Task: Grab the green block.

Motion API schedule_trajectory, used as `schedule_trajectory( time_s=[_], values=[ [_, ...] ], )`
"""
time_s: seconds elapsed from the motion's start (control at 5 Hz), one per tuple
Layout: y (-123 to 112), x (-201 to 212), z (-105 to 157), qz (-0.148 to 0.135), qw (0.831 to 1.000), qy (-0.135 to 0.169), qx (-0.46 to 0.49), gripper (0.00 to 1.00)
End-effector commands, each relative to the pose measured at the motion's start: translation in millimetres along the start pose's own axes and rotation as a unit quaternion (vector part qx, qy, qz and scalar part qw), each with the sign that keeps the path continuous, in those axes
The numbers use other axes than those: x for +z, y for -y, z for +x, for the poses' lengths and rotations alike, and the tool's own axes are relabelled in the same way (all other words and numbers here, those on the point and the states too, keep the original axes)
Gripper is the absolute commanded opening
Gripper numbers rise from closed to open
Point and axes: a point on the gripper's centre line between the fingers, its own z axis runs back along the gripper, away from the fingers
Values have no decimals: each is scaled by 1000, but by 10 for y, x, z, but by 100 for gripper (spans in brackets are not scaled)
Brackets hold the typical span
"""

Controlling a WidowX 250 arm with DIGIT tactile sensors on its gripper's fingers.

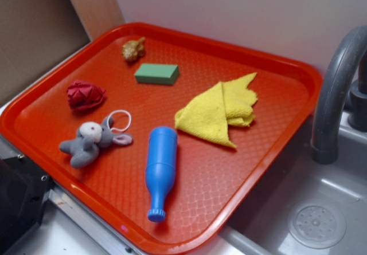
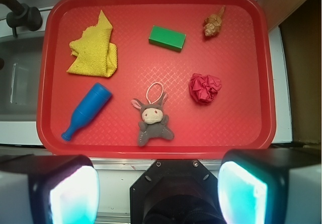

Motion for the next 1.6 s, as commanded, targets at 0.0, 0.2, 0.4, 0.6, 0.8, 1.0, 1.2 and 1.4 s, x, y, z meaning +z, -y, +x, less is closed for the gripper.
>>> schedule_trajectory(
  time_s=[0.0, 0.2, 0.4, 0.6, 0.8, 1.0, 1.2, 1.4],
  values=[
    [0, 0, 0, 0, 1000, 0, 0, 100],
    [-214, -74, 432, 58, 991, 31, -113, 100],
    [-465, -129, 712, 95, 982, 43, -160, 100],
    [-604, -232, 959, 127, 961, 11, -245, 100],
    [-657, -473, 1189, 182, 918, -34, -349, 100],
    [-556, -826, 1379, 202, 870, -60, -445, 100],
    [-367, -1243, 1517, 182, 838, -88, -506, 100],
    [-89, -1648, 1541, 148, 805, -116, -562, 100]
  ],
)
